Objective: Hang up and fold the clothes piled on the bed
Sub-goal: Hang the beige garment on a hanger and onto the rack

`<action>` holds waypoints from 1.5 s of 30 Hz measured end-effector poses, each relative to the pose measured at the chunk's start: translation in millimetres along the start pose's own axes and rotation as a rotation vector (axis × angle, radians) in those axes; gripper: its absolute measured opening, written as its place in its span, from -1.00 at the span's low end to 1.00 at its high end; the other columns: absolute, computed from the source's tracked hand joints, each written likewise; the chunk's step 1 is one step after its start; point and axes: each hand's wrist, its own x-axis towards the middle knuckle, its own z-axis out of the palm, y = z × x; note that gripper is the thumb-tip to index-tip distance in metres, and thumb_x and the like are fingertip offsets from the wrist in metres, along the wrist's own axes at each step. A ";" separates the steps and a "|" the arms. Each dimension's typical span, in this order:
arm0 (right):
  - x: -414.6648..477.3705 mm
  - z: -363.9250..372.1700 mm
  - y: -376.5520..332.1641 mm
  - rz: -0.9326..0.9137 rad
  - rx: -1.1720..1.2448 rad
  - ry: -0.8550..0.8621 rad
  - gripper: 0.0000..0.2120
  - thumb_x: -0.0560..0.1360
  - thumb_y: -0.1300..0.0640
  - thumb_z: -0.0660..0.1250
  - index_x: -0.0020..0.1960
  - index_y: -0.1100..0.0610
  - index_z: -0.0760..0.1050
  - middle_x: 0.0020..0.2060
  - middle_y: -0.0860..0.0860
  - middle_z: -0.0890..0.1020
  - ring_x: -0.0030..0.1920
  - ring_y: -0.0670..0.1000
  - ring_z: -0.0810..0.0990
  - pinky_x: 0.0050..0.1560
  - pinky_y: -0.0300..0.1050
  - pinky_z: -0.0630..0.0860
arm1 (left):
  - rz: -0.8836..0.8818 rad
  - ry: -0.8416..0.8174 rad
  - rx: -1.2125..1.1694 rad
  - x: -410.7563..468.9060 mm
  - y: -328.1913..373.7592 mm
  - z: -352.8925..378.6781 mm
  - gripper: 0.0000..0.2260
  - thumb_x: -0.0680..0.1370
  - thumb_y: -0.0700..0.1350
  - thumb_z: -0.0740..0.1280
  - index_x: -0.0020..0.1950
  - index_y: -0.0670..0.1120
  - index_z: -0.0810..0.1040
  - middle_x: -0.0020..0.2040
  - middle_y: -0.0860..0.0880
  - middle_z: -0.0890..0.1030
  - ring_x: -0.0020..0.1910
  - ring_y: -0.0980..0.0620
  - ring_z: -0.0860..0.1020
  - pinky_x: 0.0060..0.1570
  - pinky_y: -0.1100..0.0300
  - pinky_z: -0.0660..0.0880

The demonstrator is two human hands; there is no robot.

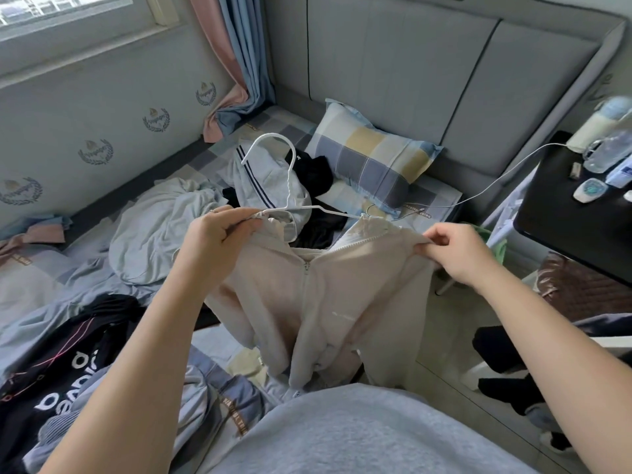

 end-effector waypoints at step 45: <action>-40.0 -35.8 -90.3 -0.364 -0.151 -0.084 -0.85 0.61 -0.06 0.32 0.11 -0.12 0.64 0.01 -0.11 0.69 0.06 -0.02 0.62 0.19 0.15 0.54 | 0.217 0.091 -0.090 5.1 48.0 12.7 -0.86 0.59 -0.13 0.37 0.08 -0.01 0.71 -0.20 0.02 0.57 -0.15 0.18 0.48 -0.09 0.40 0.39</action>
